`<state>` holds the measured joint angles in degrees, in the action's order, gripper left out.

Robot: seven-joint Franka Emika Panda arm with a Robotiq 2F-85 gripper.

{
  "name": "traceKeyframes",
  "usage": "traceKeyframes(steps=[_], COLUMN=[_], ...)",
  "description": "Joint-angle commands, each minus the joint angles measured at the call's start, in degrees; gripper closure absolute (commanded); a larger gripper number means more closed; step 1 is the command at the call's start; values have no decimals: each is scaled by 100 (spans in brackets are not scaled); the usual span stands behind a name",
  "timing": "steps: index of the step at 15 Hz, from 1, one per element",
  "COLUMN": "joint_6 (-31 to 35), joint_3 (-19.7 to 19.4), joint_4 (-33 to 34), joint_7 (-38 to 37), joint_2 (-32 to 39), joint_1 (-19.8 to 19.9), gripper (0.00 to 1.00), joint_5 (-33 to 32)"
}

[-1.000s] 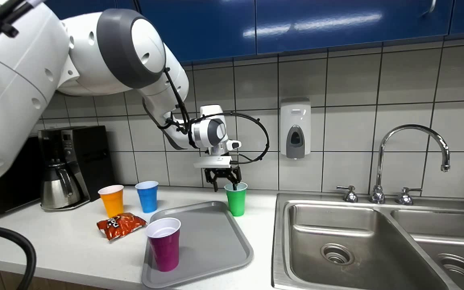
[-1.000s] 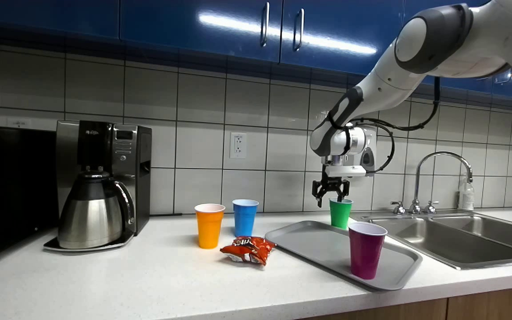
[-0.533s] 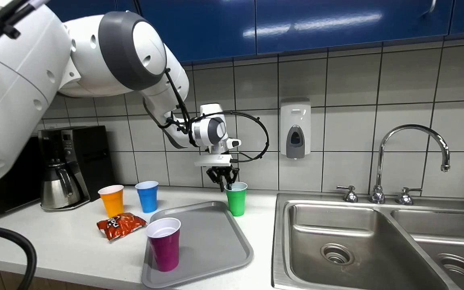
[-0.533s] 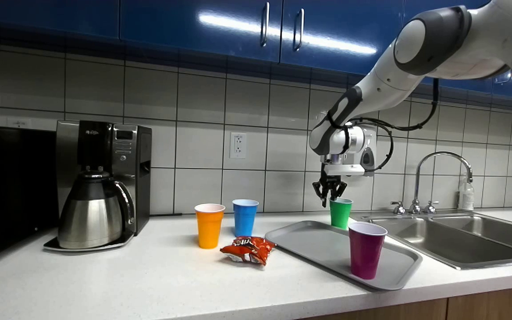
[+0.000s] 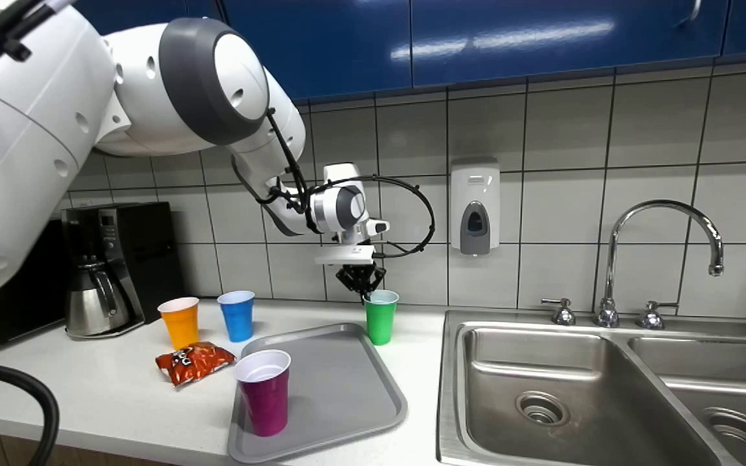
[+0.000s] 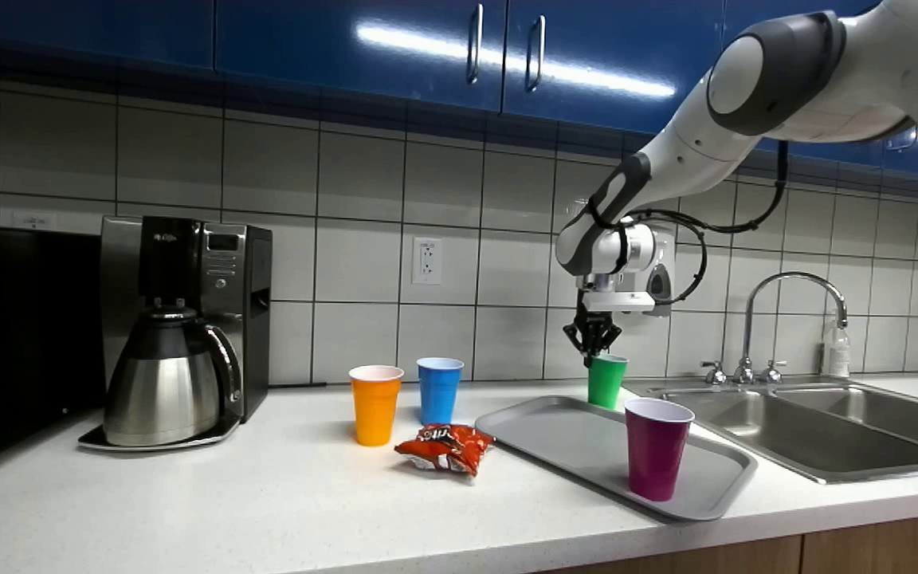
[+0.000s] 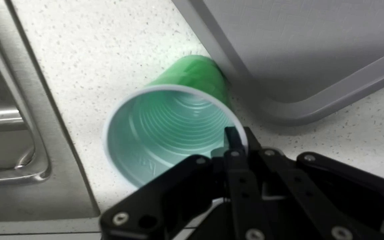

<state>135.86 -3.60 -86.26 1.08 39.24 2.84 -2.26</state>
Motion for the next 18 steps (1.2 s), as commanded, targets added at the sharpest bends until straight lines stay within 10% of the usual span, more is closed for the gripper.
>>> traceKeyframes(steps=[1,18], joint_6=[-214,-132], joint_3=[64,274], joint_4=[155,-756], joint_7=[176,667], joint_2=[-67,-978], joint_1=[121,21], gripper=[99,99], joint_5=[23,-24])
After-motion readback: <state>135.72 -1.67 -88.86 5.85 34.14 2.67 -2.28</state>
